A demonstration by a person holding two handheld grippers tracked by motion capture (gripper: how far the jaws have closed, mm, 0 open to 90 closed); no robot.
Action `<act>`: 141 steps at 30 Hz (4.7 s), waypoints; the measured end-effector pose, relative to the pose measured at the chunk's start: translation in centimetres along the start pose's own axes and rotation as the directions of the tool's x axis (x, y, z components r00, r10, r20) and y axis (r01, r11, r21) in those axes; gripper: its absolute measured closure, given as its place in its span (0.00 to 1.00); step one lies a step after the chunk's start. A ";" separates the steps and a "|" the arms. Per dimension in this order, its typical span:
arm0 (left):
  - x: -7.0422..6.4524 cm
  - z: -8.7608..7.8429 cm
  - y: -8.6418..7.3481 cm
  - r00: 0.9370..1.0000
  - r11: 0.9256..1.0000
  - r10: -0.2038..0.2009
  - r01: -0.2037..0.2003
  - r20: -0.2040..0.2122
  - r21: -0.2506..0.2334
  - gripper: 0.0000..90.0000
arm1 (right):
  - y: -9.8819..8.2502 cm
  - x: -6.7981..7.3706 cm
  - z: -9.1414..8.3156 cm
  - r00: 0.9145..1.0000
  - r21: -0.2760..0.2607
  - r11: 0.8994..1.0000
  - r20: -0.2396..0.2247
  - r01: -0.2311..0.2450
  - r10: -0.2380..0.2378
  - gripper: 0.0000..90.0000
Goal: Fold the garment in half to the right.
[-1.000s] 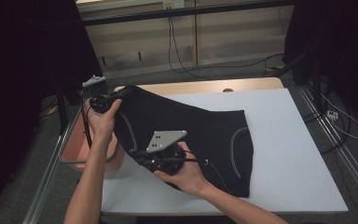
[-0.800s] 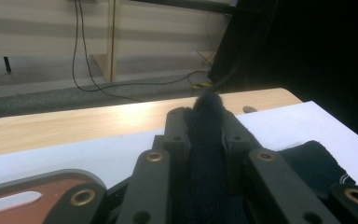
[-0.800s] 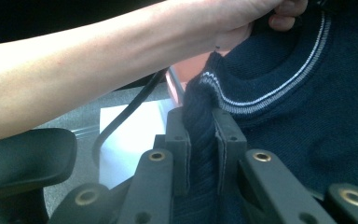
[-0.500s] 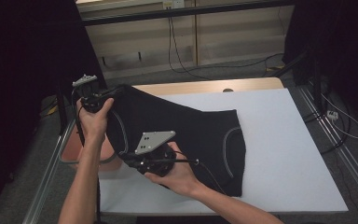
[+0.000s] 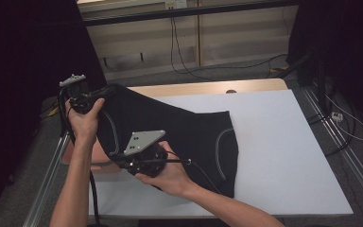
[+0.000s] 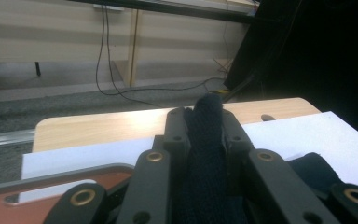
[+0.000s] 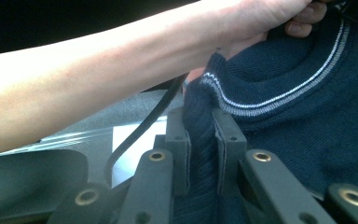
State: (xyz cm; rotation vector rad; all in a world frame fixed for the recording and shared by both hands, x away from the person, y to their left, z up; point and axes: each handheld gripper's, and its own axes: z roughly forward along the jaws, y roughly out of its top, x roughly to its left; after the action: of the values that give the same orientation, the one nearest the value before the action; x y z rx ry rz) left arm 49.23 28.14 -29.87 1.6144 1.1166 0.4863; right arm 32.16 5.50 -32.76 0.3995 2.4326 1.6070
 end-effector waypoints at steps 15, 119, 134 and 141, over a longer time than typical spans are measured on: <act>0.6 -1.1 0.7 1.000 1.000 -0.002 0.002 -0.006 0.003 0.87 | 1.3 0.6 1.5 1.000 -0.002 1.000 -0.011 0.016 -0.016 0.88; -15.4 18.9 -8.3 0.972 0.966 0.057 -0.112 0.230 0.233 0.85 | -16.9 -2.1 -13.3 0.931 0.132 0.954 0.289 -0.269 0.222 0.86; -17.1 19.5 -8.2 0.964 0.965 0.054 -0.117 0.262 0.233 0.85 | -17.0 -1.7 -14.4 0.930 0.140 0.953 0.296 -0.268 0.218 0.86; -17.6 20.3 -8.8 0.965 0.959 0.064 -0.130 0.256 0.251 0.85 | -17.7 -1.7 -14.7 0.927 0.155 0.949 0.304 -0.274 0.218 0.85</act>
State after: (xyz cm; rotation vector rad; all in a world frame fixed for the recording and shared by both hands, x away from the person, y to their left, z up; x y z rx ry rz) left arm 52.78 2.50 -41.15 1.9131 0.9469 0.1955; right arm 27.20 -14.39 -43.25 0.9370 2.3943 1.2867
